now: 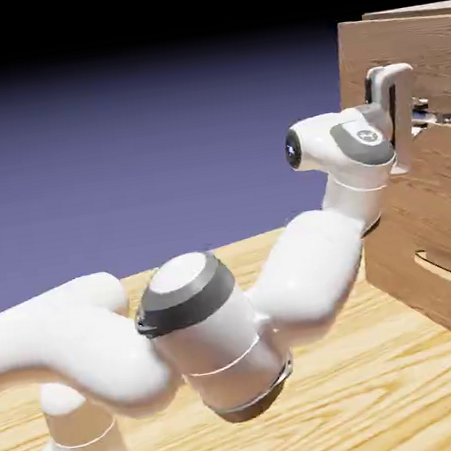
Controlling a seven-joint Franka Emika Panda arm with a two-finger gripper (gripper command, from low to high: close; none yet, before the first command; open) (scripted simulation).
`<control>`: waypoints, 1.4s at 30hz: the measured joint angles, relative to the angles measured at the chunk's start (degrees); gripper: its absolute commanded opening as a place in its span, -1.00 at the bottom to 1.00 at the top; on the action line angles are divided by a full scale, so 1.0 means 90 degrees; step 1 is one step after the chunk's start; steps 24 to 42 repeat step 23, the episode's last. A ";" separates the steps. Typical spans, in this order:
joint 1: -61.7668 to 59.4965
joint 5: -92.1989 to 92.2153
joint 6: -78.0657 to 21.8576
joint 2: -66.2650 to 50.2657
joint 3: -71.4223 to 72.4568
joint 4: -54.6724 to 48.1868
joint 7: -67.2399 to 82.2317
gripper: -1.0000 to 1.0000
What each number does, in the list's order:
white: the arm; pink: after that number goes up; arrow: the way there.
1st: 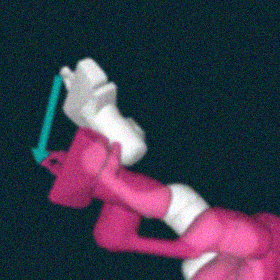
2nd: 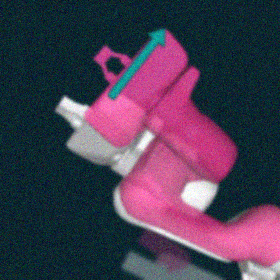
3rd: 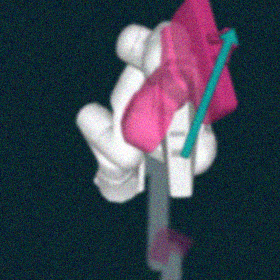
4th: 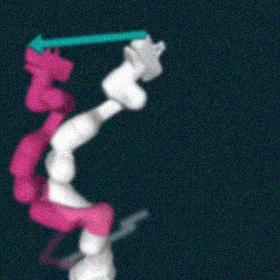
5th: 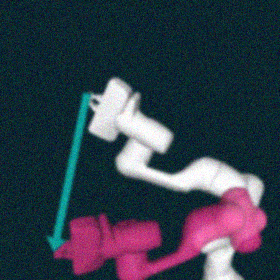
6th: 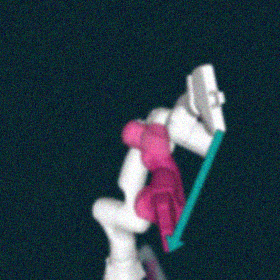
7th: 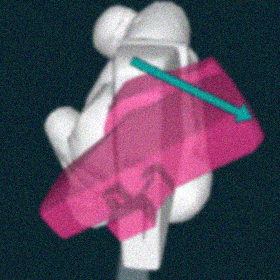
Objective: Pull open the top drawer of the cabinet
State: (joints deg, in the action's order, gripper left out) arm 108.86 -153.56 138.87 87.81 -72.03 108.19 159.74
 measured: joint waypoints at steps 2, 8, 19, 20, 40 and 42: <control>0.0158 -0.0043 -0.0185 0.0462 0.0191 0.0031 0.0441 -1.00; -0.0580 0.0044 -0.0699 0.0864 0.0394 0.1290 0.0539 -1.00; -0.2510 0.0655 -0.1343 0.1231 0.0783 0.3827 0.0351 -1.00; -0.2674 0.0731 -0.1376 0.1272 0.0828 0.4020 0.0350 1.00; -0.2892 0.0869 -0.1400 0.1322 0.0894 0.4248 0.0362 1.00; -0.2892 0.0869 -0.1400 0.1322 0.0894 0.4248 0.0362 1.00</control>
